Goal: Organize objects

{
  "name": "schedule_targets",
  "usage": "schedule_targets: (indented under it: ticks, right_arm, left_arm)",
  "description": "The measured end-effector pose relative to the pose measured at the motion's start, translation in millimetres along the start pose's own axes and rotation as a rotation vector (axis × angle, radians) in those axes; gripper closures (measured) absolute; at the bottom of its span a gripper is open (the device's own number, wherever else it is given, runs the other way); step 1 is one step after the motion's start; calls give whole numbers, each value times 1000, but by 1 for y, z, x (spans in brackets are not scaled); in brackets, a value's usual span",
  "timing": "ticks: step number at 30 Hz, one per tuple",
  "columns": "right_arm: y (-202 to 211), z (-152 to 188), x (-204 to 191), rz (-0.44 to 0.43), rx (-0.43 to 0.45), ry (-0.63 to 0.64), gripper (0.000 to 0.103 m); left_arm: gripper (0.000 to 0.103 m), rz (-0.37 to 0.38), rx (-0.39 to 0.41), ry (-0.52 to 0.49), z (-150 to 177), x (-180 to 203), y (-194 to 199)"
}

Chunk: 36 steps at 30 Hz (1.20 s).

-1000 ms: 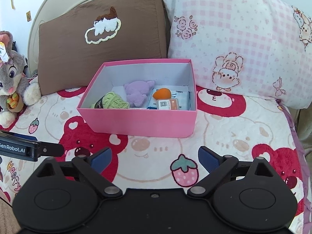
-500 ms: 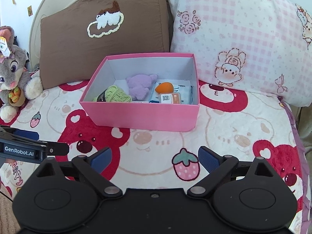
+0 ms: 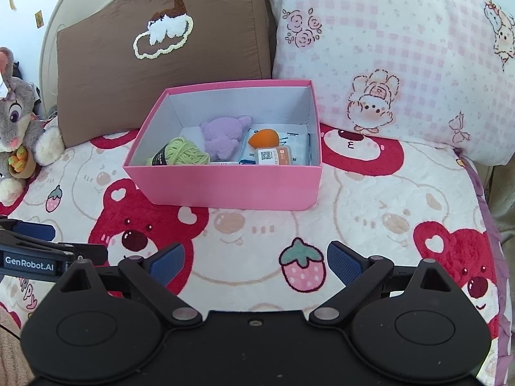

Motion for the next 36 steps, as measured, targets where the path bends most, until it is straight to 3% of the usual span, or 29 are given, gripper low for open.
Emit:
schedule_targets:
  ticks: [28,36]
  right_arm:
    - [-5,1,2,7,-15,15,6]
    - [-2,1,5,36,4,18,6]
  left_arm:
    - [4,-28,11,8,-1,-3,3]
    - [4,-35,9,50,-5,-10,-1]
Point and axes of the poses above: each gripper's, at about its wrist camera, not at the fingertips, and y roughly against the way its jaws point, x to its right, z to its underside, the point moved 1 cm from there along -y, roughly the way its jaws point, and after that the axes turned 14 degrees about y, right-handed, at the moved point
